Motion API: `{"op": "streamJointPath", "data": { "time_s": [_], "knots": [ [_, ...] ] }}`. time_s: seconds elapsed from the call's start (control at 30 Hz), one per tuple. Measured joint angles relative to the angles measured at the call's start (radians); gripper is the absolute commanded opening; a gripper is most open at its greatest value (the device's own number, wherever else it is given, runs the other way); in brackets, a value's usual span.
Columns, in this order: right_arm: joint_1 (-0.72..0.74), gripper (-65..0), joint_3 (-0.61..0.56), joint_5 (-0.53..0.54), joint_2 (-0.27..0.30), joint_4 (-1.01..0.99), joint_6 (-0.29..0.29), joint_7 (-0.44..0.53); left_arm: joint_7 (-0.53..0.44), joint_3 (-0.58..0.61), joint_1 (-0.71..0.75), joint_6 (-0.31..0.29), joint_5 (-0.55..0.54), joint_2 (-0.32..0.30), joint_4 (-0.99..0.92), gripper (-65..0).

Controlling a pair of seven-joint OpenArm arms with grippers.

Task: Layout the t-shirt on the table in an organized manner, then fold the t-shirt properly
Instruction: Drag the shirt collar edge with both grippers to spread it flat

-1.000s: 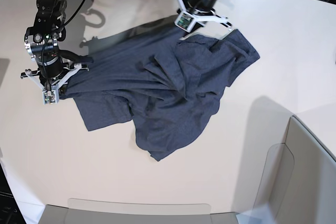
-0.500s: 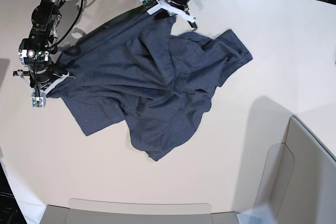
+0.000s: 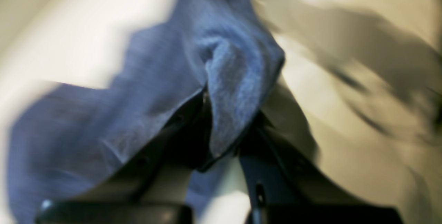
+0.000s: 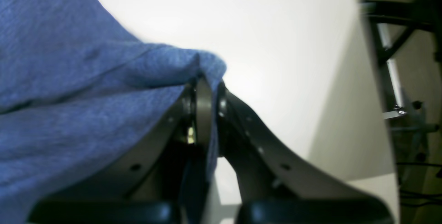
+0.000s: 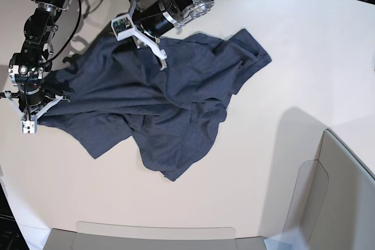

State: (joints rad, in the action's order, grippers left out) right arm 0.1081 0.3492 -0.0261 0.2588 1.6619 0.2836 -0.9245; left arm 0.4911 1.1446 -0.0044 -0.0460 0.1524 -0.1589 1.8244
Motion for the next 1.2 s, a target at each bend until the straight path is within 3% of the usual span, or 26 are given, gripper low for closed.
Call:
{"op": "streamJointPath", "data": {
  "time_s": [0.27,0.47,0.5,0.63,0.8,0.87,1.07,1.2],
  "knots": [
    [0.037,-65.0,-0.001,0.006,0.063,0.0,0.001,-0.002,-0.067,0.048,-0.01,-0.123,-0.037,0.042,-0.146,-65.0],
    [0.059,-65.0,-0.039,0.003,0.068,0.0,0.002,-0.012,-0.072,0.151,-0.082,-0.2,-0.06,0.048,-0.205,-65.0],
    [0.061,-63.7,-0.071,0.002,0.072,0.0,0.003,-0.009,-0.071,0.158,-0.085,-0.206,-0.064,0.052,-0.216,-65.0],
    [0.073,-48.4,-0.14,0.002,0.068,0.0,0.003,-0.009,-0.07,0.167,-0.101,-0.217,-0.075,0.07,-0.252,-61.7],
    [0.106,-32.3,-0.15,-0.103,0.068,0.0,0.003,-0.006,-0.07,0.163,-0.101,-0.217,-0.078,0.07,-0.254,-38.3],
    [0.123,-29.8,-0.148,-0.13,0.07,0.0,0.002,-0.003,-0.07,0.163,-0.101,-0.216,-0.078,0.07,-0.254,-34.2],
    [0.158,-29.3,-0.101,-0.246,0.07,0.034,0.003,0.006,-0.069,0.162,-0.101,-0.217,-0.07,0.066,-0.214,-38.7],
    [0.143,-29.4,-0.014,-0.26,0.051,0.114,0.001,-0.001,-0.063,0.07,-0.077,-0.22,-0.071,0.064,-0.152,-41.4]
  ]
}}
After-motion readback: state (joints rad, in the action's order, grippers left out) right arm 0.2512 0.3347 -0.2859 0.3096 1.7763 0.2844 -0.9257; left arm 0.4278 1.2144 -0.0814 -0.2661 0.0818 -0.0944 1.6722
